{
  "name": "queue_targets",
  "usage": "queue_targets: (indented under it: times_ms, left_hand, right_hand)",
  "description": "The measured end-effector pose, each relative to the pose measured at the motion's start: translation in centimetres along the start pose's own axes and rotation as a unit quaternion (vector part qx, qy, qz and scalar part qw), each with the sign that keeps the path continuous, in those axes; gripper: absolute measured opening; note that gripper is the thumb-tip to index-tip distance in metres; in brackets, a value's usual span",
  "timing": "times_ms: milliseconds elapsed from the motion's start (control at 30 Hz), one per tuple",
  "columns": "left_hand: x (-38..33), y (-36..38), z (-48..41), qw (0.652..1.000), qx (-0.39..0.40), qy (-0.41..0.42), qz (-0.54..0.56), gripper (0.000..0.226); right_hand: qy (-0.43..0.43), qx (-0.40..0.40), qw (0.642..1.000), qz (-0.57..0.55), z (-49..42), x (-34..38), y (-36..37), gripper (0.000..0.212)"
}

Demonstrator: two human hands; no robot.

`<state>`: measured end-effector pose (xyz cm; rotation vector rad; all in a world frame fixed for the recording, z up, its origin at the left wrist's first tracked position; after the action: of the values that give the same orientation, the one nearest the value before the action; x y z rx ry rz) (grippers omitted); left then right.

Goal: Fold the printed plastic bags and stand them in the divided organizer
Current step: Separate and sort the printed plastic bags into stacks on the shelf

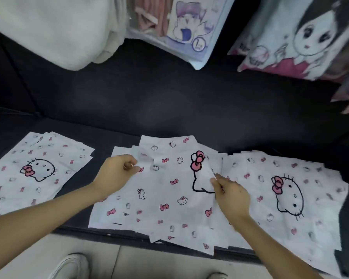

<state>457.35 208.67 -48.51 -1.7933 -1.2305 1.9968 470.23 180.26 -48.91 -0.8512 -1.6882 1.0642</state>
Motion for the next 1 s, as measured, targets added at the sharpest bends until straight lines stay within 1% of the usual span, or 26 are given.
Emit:
queue_targets:
  times_ms: [67,167,233,300,367,433,467,533,567,633,733,800,867,900,933,1000]
  left_hand:
    - [-3.5,1.9,-0.7,0.999,0.017,0.025,0.022,0.007]
    - [-8.3,6.1,-1.6,0.996,0.042,0.050,0.059,0.012]
    - [-11.4,9.3,-2.0,0.993,0.056,0.061,0.089,0.012]
    - [-14.4,12.6,-2.4,0.989,0.053,0.064,0.122,0.012]
    - [-17.1,15.7,-2.6,0.982,0.040,0.053,0.175,0.013]
    - [-19.0,19.1,-2.6,0.972,0.034,0.032,0.228,0.014]
    - [-19.6,20.8,-2.5,0.968,0.033,0.019,0.248,0.014]
    - [-20.0,23.9,-2.3,0.963,0.033,-0.003,0.266,0.014]
    - [-19.9,25.1,-2.2,0.964,0.031,-0.011,0.265,0.015]
    - [-19.3,26.9,-2.2,0.967,0.018,-0.024,0.253,0.018]
    - [-17.6,29.1,-2.3,0.973,0.008,-0.046,0.225,0.023]
    - [-16.5,31.1,-2.6,0.978,0.023,-0.051,0.203,0.029]
    - [-15.7,33.4,-2.9,0.982,0.045,-0.047,0.178,0.024]
    - [-15.4,34.4,-3.0,0.983,0.054,-0.046,0.168,0.019]
    - [-15.3,34.9,-3.1,0.983,0.060,-0.044,0.165,0.016]
    - [-14.6,36.1,-3.2,0.984,0.071,-0.048,0.154,0.019]
  right_hand:
    - [0.020,-0.011,1.000,0.003,-0.4,-2.9,-3.8,0.028]
    - [0.103,-0.028,0.994,-0.015,0.1,-9.1,-8.3,0.030]
    - [0.139,-0.042,0.989,-0.012,0.7,-12.9,-11.0,0.033]
    - [0.164,-0.064,0.984,0.002,0.8,-16.0,-13.6,0.034]
    - [0.180,-0.105,0.978,0.031,0.5,-18.7,-16.1,0.032]
    - [0.158,-0.165,0.972,0.060,-0.1,-20.5,-18.4,0.029]
    - [0.123,-0.203,0.969,0.069,-0.4,-20.9,-19.3,0.030]
    - [0.044,-0.264,0.959,0.096,-1.0,-21.7,-20.1,0.038]
    - [0.020,-0.280,0.953,0.114,-1.3,-22.2,-19.9,0.042]
    - [-0.003,-0.286,0.946,0.152,-2.1,-23.8,-18.4,0.043]
    - [0.011,-0.250,0.950,0.189,-2.9,-27.3,-14.6,0.044]
    - [0.059,-0.185,0.959,0.207,-3.6,-29.9,-11.5,0.045]
    - [0.126,-0.110,0.962,0.216,-4.3,-32.6,-8.4,0.035]
    - [0.159,-0.068,0.959,0.223,-4.5,-33.7,-7.0,0.032]
    - [0.179,-0.033,0.955,0.235,-4.4,-34.3,-6.0,0.034]
    - [0.195,0.012,0.941,0.275,-4.5,-35.2,-3.9,0.040]
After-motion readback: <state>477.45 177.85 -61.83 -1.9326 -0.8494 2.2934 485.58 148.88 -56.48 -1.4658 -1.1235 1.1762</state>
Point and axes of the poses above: each hand's wrist, its own z-axis away from the middle knuckle, its own y-axis out of the palm, x = y × z, the point moved 6 cm from there along -z, towards the middle knuckle, and after that the axes turned 7 degrees about y, right-handed, at the moved point
